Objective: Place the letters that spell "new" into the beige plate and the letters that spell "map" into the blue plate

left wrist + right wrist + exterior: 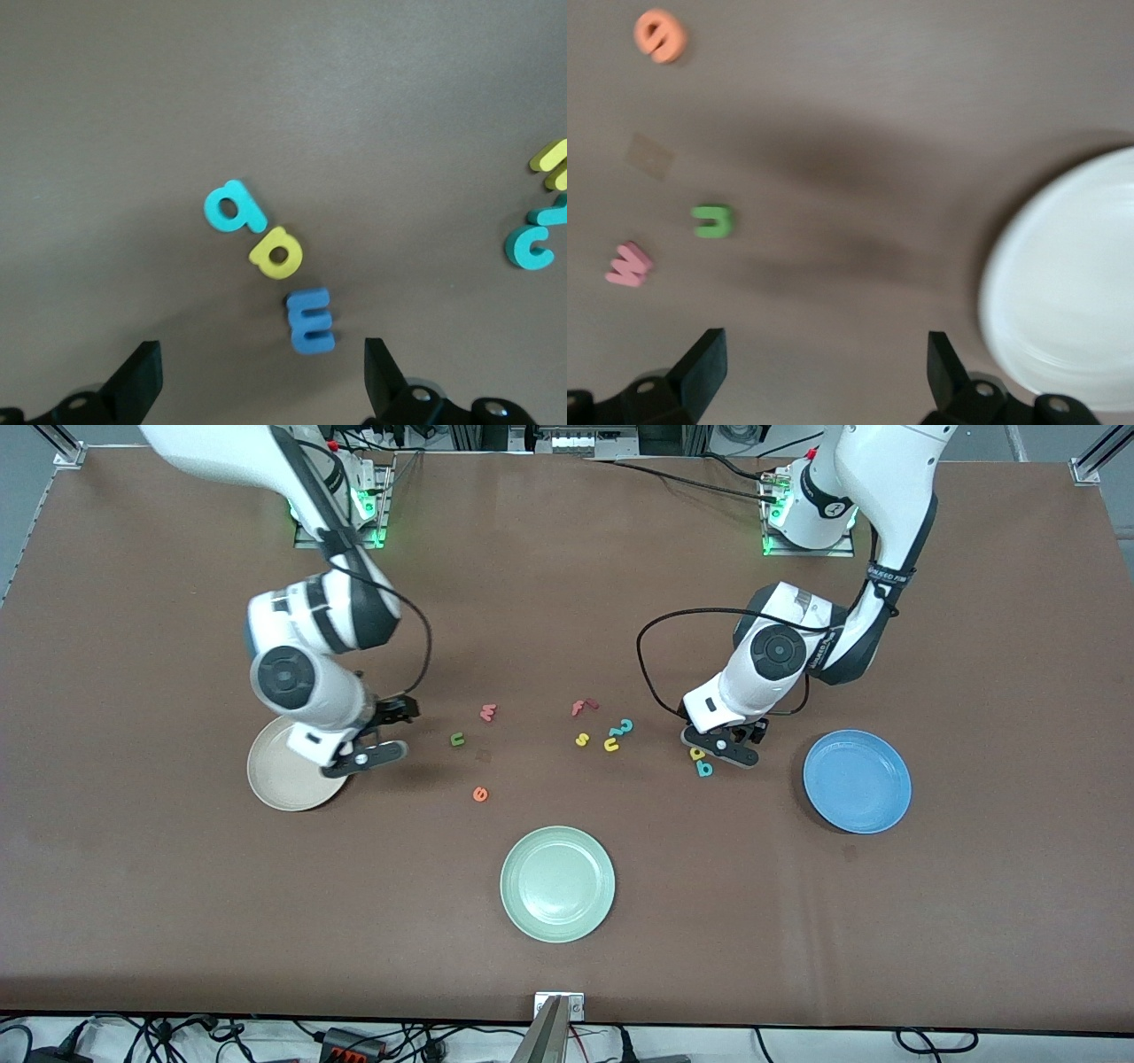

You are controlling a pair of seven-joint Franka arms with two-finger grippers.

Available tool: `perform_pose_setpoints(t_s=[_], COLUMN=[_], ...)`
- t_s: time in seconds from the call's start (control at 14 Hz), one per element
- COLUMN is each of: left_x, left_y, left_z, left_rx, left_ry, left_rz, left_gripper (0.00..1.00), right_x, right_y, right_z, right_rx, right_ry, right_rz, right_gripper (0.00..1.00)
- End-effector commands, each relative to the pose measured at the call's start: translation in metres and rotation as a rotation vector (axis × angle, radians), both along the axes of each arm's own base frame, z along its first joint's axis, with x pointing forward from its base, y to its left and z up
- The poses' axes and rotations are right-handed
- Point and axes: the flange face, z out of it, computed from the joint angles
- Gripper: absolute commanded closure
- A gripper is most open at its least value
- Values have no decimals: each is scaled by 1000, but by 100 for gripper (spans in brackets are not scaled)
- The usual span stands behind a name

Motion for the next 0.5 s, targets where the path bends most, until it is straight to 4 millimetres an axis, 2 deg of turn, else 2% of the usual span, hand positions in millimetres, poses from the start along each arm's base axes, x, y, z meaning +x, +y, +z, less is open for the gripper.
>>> perform_pose_setpoints(t_s=[0.0, 0.07, 0.21, 0.43], left_x=[-2, 0, -6, -9], left_y=[-10, -11, -16, -19], left_z=[-14, -18, -25, -29], left_rx=[-10, -22, -20, -17], left_ry=[-32, -52, -43, -37], left_rz=[-18, -16, -26, -34], left_gripper=[0, 0, 11, 38], right_x=[-18, -19, -22, -21], right_y=[44, 48, 57, 65], right_z=[-28, -36, -52, -60], right_rx=[2, 2, 7, 21], right_ry=[-33, -42, -62, -96], right_rz=[5, -14, -16, -16], right_gripper=[0, 1, 6, 15])
